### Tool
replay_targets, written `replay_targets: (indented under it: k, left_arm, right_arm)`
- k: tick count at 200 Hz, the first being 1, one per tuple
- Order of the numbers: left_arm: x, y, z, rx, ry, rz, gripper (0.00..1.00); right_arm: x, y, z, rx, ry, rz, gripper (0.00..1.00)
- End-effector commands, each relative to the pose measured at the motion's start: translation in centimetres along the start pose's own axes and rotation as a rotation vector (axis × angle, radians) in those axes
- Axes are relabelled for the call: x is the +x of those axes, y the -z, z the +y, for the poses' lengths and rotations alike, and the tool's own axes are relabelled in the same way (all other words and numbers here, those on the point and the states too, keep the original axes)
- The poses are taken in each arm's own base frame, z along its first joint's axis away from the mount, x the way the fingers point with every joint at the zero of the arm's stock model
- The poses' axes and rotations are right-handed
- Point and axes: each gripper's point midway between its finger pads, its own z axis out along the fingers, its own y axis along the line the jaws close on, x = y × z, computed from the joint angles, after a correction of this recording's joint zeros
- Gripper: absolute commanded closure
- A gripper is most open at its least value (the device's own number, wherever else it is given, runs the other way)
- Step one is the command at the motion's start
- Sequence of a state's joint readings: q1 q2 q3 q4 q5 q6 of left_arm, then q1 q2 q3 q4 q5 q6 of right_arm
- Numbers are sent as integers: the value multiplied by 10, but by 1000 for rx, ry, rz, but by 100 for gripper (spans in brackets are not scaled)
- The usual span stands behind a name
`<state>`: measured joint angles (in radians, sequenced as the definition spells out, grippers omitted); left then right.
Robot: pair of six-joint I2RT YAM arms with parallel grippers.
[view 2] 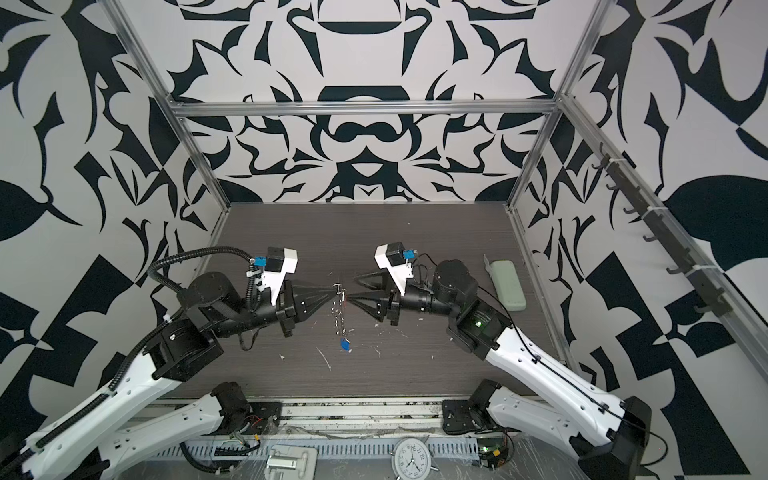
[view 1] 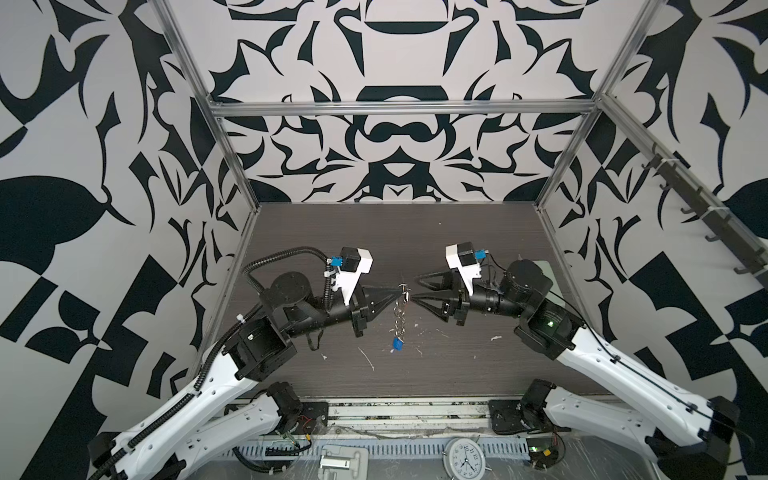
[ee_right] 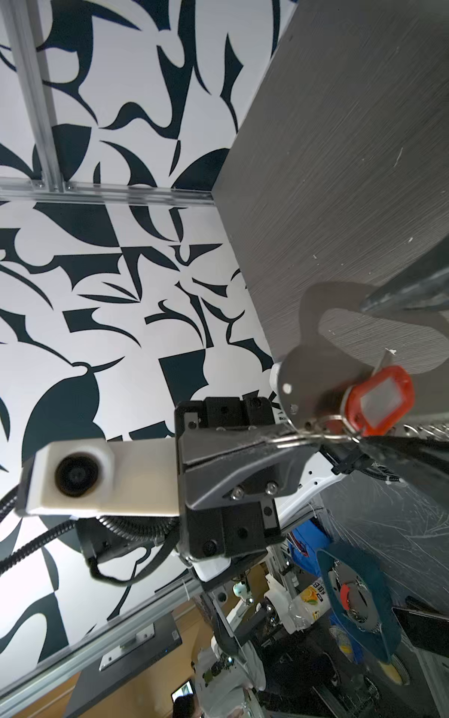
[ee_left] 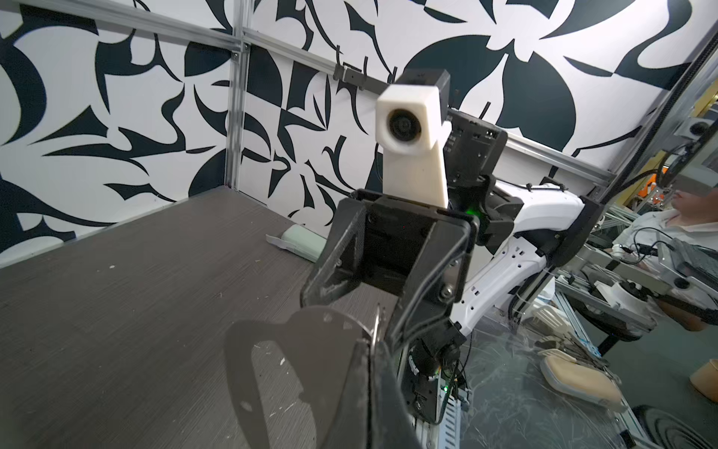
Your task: Remove the keys from the keyring
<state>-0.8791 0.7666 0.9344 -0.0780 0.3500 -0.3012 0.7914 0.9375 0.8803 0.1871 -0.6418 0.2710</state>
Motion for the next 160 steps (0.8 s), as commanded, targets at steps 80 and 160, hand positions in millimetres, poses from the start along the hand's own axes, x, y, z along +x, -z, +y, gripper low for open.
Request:
replay_targets:
  k: [80,160]
  left_arm:
    - [-15,4,-2,0,-3,-87,100]
    - [-24,8,2,-34,7,-131,100]
  right_arm:
    - [-16,-8,22,-82,62,-44,69]
    - [-5,-11,18,-68,47,-6,95]
